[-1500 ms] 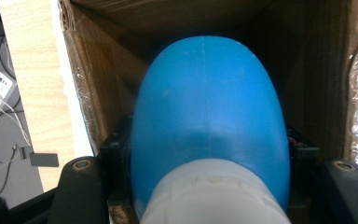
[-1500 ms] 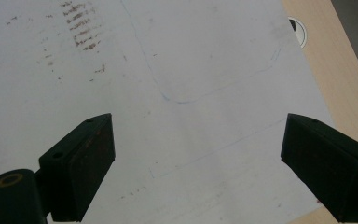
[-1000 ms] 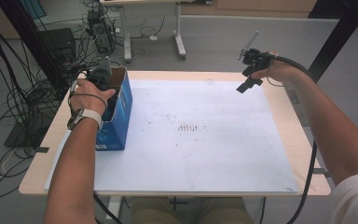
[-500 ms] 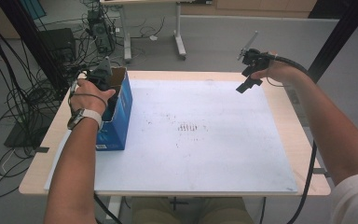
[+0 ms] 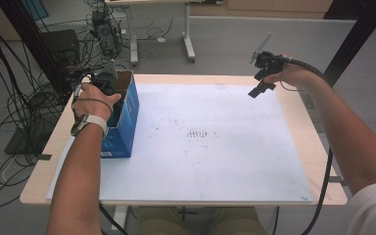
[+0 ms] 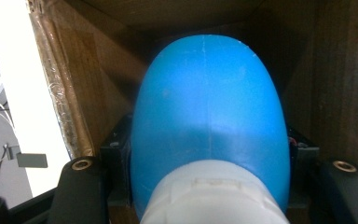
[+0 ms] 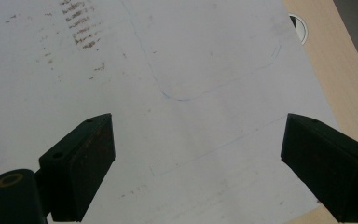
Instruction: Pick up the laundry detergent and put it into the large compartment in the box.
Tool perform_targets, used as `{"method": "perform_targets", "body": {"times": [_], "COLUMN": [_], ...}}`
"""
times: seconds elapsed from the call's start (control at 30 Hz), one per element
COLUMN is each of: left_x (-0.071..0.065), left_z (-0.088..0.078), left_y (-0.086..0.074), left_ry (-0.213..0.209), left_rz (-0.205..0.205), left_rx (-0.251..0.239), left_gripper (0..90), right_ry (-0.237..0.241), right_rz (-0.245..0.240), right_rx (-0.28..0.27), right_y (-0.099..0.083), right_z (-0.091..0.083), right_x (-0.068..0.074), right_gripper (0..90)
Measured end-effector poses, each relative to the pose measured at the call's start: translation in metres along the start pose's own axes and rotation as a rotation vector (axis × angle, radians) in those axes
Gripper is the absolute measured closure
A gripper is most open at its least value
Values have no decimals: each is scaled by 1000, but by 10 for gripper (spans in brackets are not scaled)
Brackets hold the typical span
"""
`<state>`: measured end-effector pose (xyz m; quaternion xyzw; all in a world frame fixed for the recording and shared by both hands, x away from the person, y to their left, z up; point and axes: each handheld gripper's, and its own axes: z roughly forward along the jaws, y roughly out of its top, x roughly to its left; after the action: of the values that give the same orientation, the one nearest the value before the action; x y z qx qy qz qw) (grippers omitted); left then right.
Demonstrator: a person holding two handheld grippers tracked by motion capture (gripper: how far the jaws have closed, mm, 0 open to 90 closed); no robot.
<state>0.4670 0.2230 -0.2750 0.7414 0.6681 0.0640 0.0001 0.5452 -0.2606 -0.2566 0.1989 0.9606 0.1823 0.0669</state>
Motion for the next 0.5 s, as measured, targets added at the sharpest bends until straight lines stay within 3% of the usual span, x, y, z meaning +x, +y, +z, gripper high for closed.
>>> {"method": "perform_targets", "body": {"times": [0.5], "left_x": [2], "left_z": [0], "left_y": [-1], "left_ry": [-6], "left_rz": [-2], "left_rx": [-2], "left_gripper": [373], "right_ry": [3], "right_rz": [-3], "right_rx": [3], "right_y": [1], "right_z": [1], "right_x": [1], "right_gripper": [97]}}
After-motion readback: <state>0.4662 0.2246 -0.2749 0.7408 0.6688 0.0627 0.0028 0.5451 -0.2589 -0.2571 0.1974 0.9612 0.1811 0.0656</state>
